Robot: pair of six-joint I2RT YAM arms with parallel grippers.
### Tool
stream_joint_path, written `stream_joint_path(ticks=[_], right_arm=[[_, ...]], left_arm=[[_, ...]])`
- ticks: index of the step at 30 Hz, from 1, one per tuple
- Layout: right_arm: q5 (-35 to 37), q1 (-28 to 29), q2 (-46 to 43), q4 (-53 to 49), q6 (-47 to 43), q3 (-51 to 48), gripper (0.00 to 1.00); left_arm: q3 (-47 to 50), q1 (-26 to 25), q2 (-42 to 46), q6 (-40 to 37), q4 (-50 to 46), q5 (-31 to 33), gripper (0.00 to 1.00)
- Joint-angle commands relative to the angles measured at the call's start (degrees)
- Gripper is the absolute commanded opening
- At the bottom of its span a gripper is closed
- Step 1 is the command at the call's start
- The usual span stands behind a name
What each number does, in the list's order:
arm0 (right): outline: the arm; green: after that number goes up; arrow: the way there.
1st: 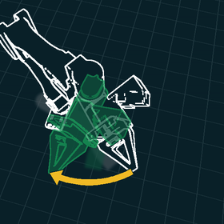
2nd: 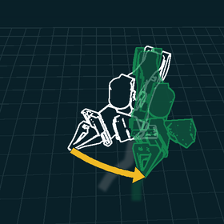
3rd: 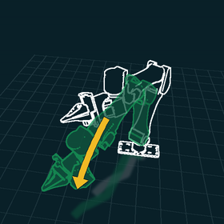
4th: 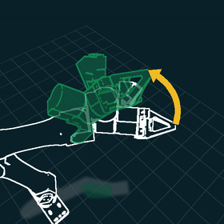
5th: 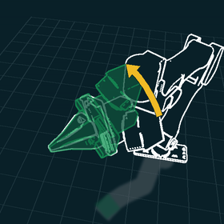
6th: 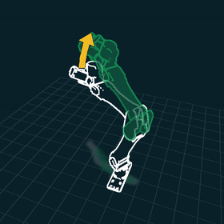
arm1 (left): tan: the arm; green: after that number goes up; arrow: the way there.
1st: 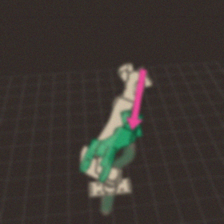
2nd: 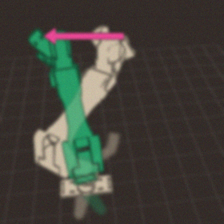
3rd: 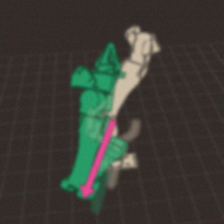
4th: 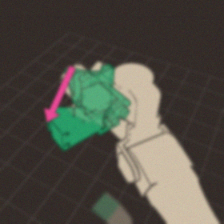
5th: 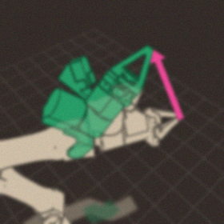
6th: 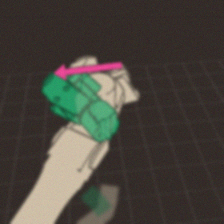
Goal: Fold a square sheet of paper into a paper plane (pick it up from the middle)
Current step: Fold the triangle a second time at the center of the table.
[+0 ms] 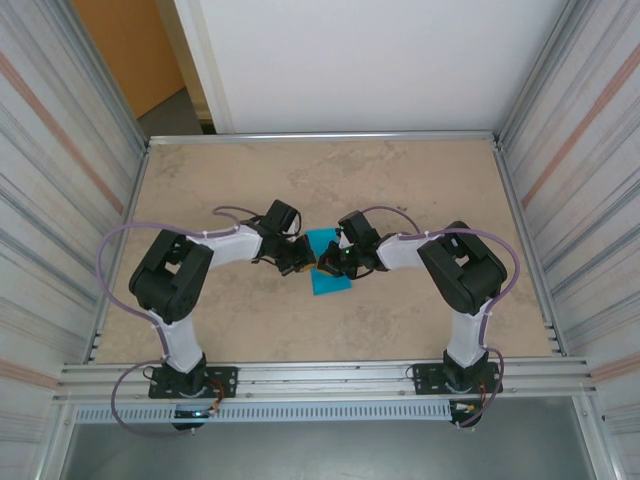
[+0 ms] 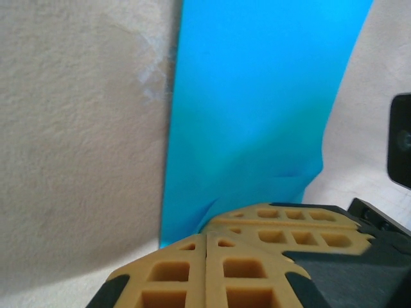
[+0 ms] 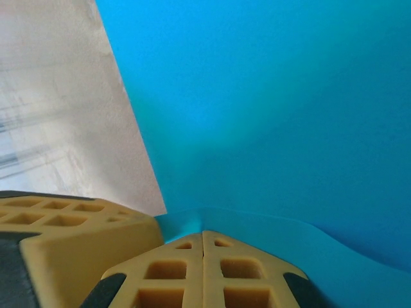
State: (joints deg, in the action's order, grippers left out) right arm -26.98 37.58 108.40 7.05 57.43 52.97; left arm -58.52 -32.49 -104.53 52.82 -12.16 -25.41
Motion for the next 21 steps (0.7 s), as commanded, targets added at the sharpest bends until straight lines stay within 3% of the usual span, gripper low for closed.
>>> stream_joint_path(ticks=[1, 21], right_arm=[[2.91, 0.11, 2.87, -5.74, 0.14, -2.72, 0.0], [1.62, -2.76, -4.19, -6.58, -2.22, 0.72, 0.02]], left_arm=[[-1.59, -0.54, -0.99, -1.7, -2.53, 1.54, 0.02], [-3.79, -0.55, -4.38, -6.5, -10.78, 5.52, 0.01]])
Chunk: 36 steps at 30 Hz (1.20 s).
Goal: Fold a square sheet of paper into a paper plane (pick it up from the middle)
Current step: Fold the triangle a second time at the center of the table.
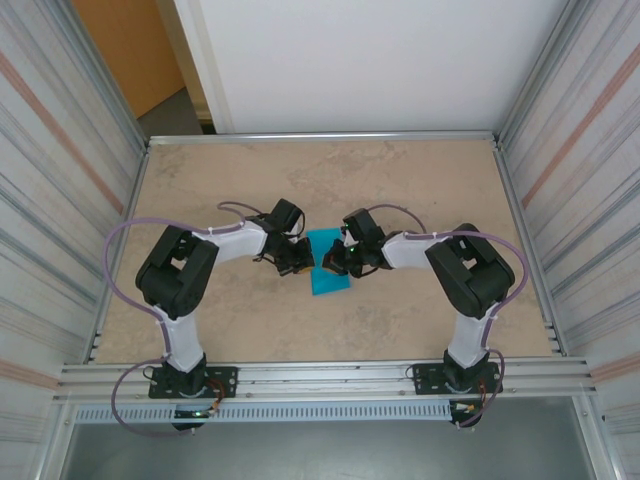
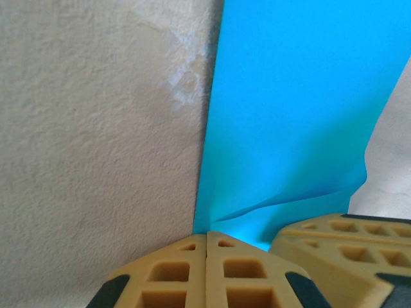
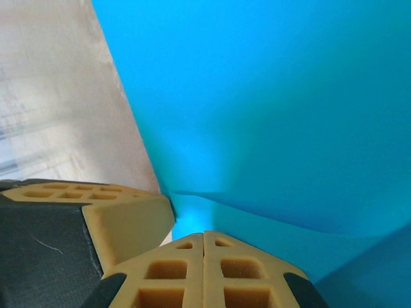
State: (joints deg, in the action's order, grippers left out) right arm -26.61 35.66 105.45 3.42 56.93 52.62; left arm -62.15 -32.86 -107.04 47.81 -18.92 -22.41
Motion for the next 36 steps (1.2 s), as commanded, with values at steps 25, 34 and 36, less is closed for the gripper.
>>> stream_joint_path(ticks=[25, 34, 36], right_arm=[[9.2, -1.56, 2.22, -0.75, -0.61, -10.11, 0.0], [8.79, -1.56, 2.29, -0.08, -0.32, -11.14, 0.0], [8.68, -1.55, 2.27, -0.08, -0.32, -11.14, 0.0]], left_arm=[[4.66, -5.04, 11.12, 4.4, 5.08, -0.29, 0.04], [7.35, -8.71, 7.61, 7.78, 9.46, -1.9, 0.04], [7.0, -8.71, 6.69, 7.62, 9.69, -2.11, 0.04]])
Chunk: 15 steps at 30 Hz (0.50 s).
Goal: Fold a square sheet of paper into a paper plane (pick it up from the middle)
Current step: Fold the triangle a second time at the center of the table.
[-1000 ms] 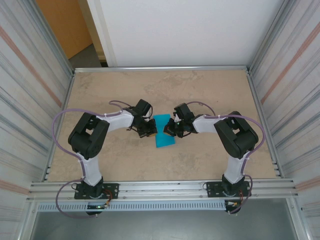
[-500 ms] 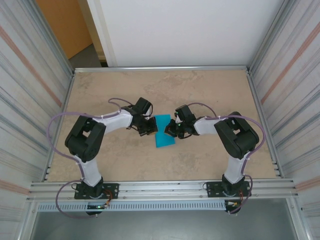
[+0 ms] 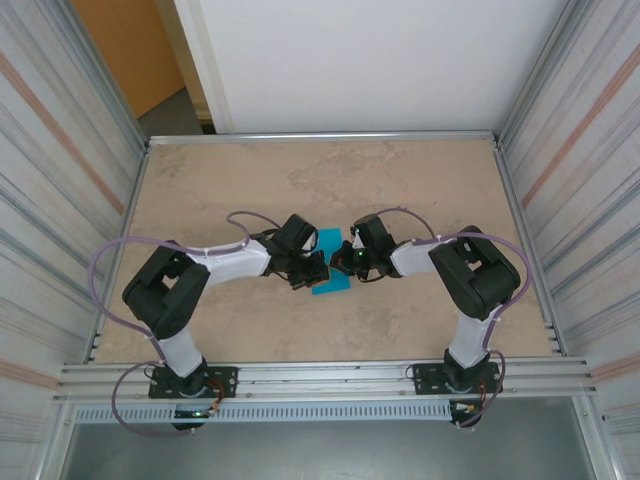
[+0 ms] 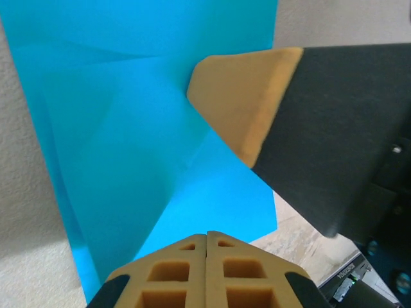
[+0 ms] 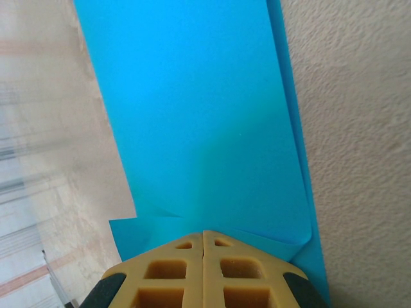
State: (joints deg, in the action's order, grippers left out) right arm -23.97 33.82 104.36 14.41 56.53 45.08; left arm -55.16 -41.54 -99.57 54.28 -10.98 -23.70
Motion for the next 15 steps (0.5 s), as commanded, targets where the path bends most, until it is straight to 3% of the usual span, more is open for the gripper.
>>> stream_joint_path(ticks=[1, 15], right_arm=[[5.99, 0.28, 3.46, -11.18, 0.15, -3.6, 0.0], [5.85, 0.18, 4.0, -11.69, 0.16, -3.42, 0.0]], left_arm=[[-0.35, 0.05, -1.3, 0.96, 1.77, -0.97, 0.04], [-1.88, -0.03, -3.0, -2.93, -3.28, 1.09, 0.04]])
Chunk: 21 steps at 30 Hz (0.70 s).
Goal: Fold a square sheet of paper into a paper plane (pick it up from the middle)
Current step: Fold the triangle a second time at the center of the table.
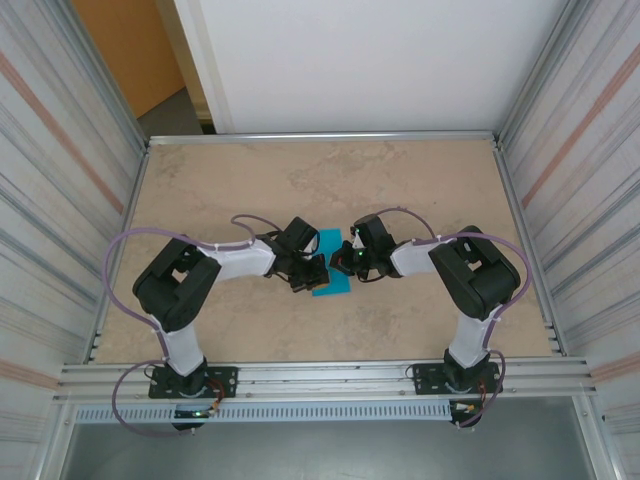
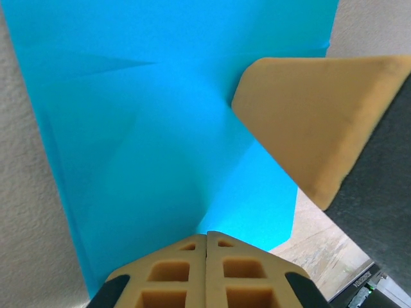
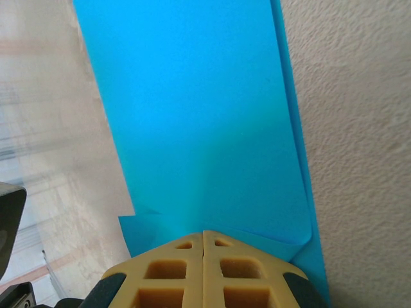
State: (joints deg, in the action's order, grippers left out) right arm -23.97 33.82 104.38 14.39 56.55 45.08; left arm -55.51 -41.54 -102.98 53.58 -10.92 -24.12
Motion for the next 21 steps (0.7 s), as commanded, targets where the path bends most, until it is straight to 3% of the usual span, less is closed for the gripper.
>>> stream_joint_path(ticks=[1, 21], right_arm=[[5.85, 0.13, 4.07, -11.7, 0.13, -3.35, 0.0], [5.38, 0.01, 4.97, -12.02, -0.3, -3.07, 0.0]], left_arm=[[-1.56, -0.03, 0.49, -2.46, -3.92, 1.89, 0.04], [2.29, 1.94, 0.88, -3.4, -2.6, 0.81, 0.03]])
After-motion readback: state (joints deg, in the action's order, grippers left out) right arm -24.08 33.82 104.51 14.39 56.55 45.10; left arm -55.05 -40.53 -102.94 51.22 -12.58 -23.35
